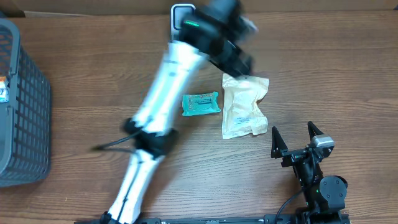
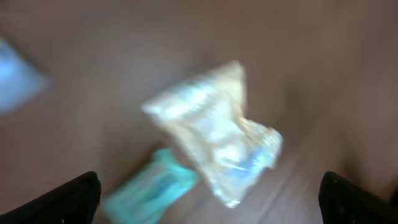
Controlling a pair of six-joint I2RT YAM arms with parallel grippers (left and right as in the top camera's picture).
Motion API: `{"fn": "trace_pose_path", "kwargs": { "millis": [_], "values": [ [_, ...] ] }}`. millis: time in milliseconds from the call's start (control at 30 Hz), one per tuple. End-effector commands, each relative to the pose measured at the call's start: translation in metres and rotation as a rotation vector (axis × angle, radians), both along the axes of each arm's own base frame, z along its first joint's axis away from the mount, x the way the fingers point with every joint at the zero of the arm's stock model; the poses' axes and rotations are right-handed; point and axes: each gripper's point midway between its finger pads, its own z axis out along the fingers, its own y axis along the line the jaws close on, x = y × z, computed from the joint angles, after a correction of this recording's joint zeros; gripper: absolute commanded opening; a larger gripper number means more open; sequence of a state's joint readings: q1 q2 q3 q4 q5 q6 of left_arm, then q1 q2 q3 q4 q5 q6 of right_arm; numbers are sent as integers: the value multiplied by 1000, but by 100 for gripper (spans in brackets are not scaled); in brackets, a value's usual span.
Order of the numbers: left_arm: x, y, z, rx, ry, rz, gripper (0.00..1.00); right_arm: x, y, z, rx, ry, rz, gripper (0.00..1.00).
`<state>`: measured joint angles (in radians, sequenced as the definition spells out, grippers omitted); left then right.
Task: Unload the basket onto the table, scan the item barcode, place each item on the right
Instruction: 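Place the clear plastic bag on the table right of the wipes, then reach the left gripper into the basket and grasp the next package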
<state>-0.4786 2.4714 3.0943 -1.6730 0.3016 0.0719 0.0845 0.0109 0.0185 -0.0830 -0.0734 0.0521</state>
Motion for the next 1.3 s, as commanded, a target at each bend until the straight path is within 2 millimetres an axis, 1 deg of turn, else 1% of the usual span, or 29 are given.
{"fn": "trace_pose_path", "kwargs": {
  "millis": [0,33,67,100,133,167,200,233,267,367,400,433,467,500,533,567,633,700,733,767,800,867,967,1033,1067,1133,1200,1267],
  "values": [
    [0,102,110,-89,-220,225,100,0,-2,-2,5,0,-10,100],
    [2,126,123,-93,-249,275,100,0,-2,-2,5,0,-9,100],
    [2,155,136,-100,-278,343,100,0,-2,-2,5,0,-9,100],
    [2,179,145,-107,-295,410,99,0,-2,-2,5,0,-9,100],
    [1,206,154,-120,-306,492,95,0,-2,-2,5,0,-9,100],
    [0,237,161,-134,-313,587,90,0,-2,-2,5,0,-9,100],
    [-2,262,166,-145,-317,668,86,0,-2,-2,5,0,-9,100],
    [-5,291,169,-155,-319,759,84,0,-2,-2,5,0,-9,100],
    [-8,325,171,-164,-317,862,84,0,-2,-2,5,0,-9,100],
    [-20,398,166,-165,-305,1071,80,0,-2,-2,5,0,-9,100],
    [-25,417,163,-164,-296,1124,80,0,-2,-2,5,0,-10,100],
    [-32,442,158,-156,-279,1196,80,0,-2,-2,5,0,-9,100],
    [-39,461,153,-143,-264,1254,80,0,-2,-2,5,0,-9,100],
    [-51,491,142,-107,-237,1347,83,0,-2,-2,5,0,-9,100],
    [-57,505,136,-86,-216,1396,88,0,-2,-2,5,0,-9,100],
    [-66,524,126,-52,-184,1462,93,0,-2,-2,5,0,-9,100],
    [-79,545,110,-6,-130,1545,96,0,-2,-2,5,0,-9,100],
    [-93,567,88,34,-46,1658,98,0,-2,-2,5,0,-9,100],
    [-96,571,79,38,-13,1684,98,0,-2,-2,5,0,-9,100],
    [-98,577,66,41,32,1699,98,0,-2,-2,5,0,-9,100],
    [-98,580,59,42,53,1708,98,0,-2,-2,5,0,-9,100],
    [-95,590,40,52,90,1730,98,0,-2,-2,5,0,-9,100],
    [-91,610,11,89,119,1804,98,0,-2,-2,5,0,-10,100],
    [-82,624,-5,77,102,1842,100,0,-2,-2,5,0,-9,100],
    [-80,628,-9,71,94,1850,100,0,-2,-2,5,0,-10,100],
    [-69,642,-20,50,50,1871,100,0,-2,-2,5,0,-9,100],
    [-59,651,-30,43,14,1870,100,0,-2,-2,5,0,-10,100],
    [-50,661,-43,40,-28,1872,100,0,-2,-2,5,0,-9,100]
  ]
}}
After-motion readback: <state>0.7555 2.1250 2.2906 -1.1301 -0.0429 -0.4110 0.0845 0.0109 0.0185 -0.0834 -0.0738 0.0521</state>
